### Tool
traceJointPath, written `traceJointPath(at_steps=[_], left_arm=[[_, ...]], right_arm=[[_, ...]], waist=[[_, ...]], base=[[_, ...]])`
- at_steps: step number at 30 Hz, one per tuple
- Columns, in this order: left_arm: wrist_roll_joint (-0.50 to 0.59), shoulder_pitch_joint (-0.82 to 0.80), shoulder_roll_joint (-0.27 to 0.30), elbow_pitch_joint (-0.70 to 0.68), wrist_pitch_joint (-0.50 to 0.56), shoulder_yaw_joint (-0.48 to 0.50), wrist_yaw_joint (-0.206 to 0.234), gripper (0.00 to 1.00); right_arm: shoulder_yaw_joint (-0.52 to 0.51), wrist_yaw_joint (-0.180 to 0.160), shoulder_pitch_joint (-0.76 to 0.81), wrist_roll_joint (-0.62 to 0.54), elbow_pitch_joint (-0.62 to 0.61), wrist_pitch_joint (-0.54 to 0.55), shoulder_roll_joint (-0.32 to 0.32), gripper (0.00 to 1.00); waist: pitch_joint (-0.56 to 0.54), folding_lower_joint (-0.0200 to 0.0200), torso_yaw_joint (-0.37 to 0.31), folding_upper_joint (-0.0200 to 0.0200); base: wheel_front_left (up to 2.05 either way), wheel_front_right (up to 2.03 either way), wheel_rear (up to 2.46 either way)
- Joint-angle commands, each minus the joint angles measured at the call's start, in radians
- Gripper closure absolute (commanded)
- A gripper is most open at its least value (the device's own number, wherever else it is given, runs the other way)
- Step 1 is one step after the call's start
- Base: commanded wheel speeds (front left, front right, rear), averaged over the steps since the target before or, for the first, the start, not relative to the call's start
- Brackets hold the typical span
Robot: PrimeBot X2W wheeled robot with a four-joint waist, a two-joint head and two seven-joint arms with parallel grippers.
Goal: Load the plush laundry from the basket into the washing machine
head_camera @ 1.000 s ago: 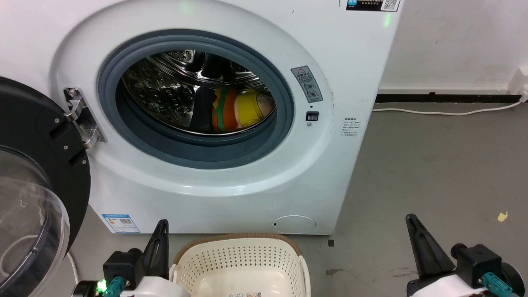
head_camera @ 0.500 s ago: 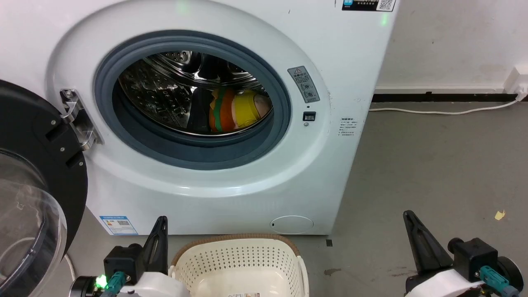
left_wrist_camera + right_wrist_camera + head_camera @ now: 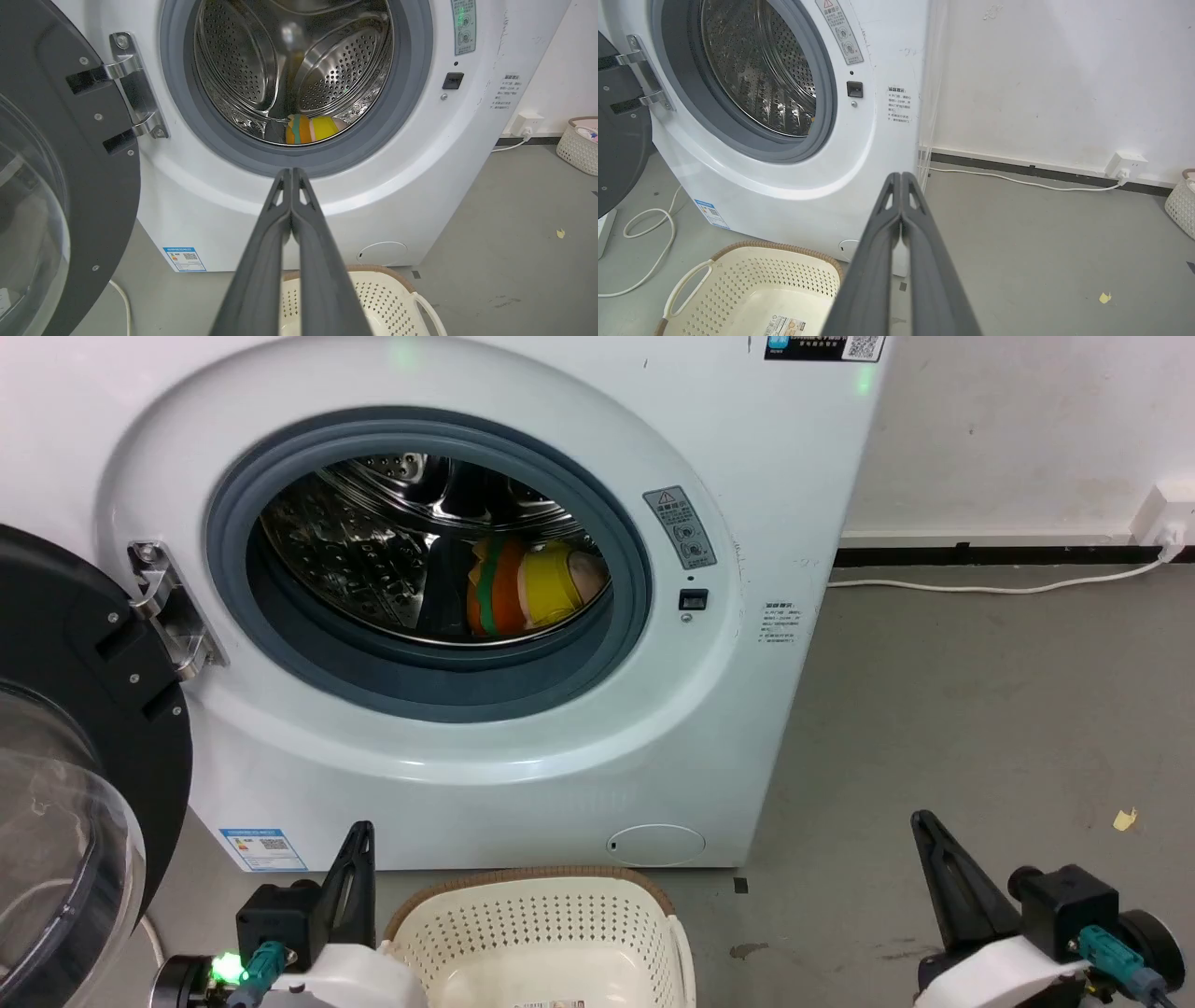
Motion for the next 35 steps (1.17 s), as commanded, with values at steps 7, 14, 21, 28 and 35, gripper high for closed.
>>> traceJointPath(at_steps=[7,14,21,28,35], left_arm=[[0.024,-0.024,-0.009,-0.011,0.016,0.008,0.002,1.00],[0.040,-0.029,-0.012,-0.016,0.031,0.014,0.002,1.00],[0.056,-0.033,-0.015,-0.021,0.045,0.021,0.003,1.00],[0.060,-0.034,-0.016,-0.022,0.048,0.022,0.003,1.00],[0.060,-0.034,-0.016,-0.022,0.048,0.022,0.003,1.00]], right_arm=[[-0.003,-0.001,-0.025,-0.016,0.004,0.015,0.000,1.00],[-0.004,-0.001,-0.033,-0.023,0.006,0.029,0.000,1.00],[-0.006,-0.001,-0.040,-0.031,0.008,0.043,0.000,1.00],[-0.006,-0.001,-0.042,-0.033,0.008,0.046,0.000,1.00],[-0.006,-0.001,-0.042,-0.033,0.008,0.046,0.000,1.00]], waist=[[-0.001,0.0001,-0.004,0.0000],[-0.002,0.0001,-0.009,0.0000],[-0.002,0.0001,-0.013,0.0000],[-0.003,0.0001,-0.014,0.0000],[-0.003,0.0001,-0.014,0.0000]], base=[[0.00,0.00,0.00],[0.00,0.00,0.00],[0.00,0.00,0.00],[0.00,0.00,0.00],[0.00,0.00,0.00]])
